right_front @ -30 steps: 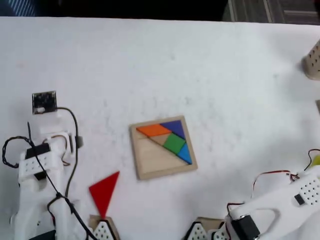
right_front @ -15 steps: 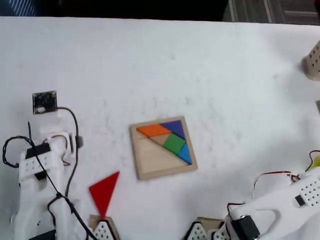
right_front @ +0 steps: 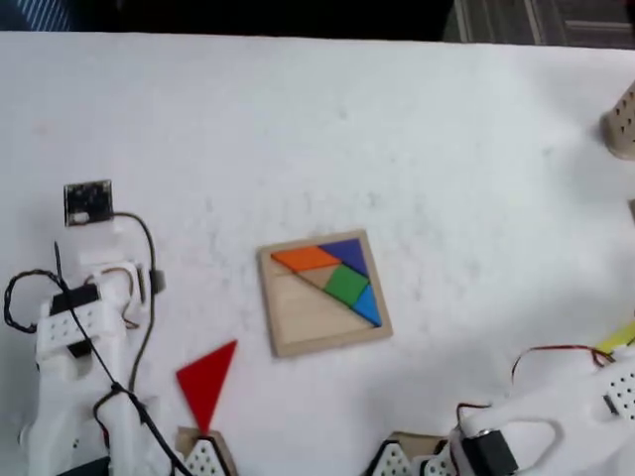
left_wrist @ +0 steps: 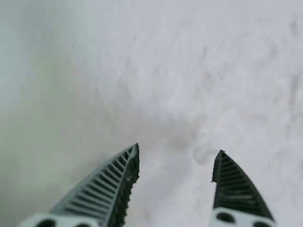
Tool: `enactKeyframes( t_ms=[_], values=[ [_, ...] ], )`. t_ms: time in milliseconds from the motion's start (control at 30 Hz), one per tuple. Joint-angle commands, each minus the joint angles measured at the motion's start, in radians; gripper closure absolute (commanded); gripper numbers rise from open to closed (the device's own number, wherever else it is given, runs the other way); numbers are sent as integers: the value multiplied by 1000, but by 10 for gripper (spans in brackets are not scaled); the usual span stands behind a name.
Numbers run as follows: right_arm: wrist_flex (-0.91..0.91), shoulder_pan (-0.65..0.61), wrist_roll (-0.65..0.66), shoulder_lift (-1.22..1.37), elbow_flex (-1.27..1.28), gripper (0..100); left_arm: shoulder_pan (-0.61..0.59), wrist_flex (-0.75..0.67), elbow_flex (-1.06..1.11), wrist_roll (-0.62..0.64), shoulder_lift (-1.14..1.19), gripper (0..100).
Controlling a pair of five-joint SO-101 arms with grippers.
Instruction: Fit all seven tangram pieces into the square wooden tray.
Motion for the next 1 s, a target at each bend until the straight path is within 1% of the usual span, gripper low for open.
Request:
enactKeyframes(
  t_ms=[0,67,233,367,600,800,967],
  values=[
    [50,41,-5,-113,161,981,-4,2,-8,-9,-38,845],
    [38,39,-3,-136,212,981,-4,3,-8,-9,-38,845],
    [1,48,0,-122,218,981,-8,8,-8,-9,-38,845],
    [1,74,78,-91,218,981,-8,8,-8,-9,-38,845],
    [41,116,152,-45,227,981,-8,6,-8,-9,-38,845],
    [44,111,149,-77,229,981,-8,6,-8,-9,-38,845],
    [47,108,84,-166,253,981,-8,6,-8,-9,-38,845]
  ],
)
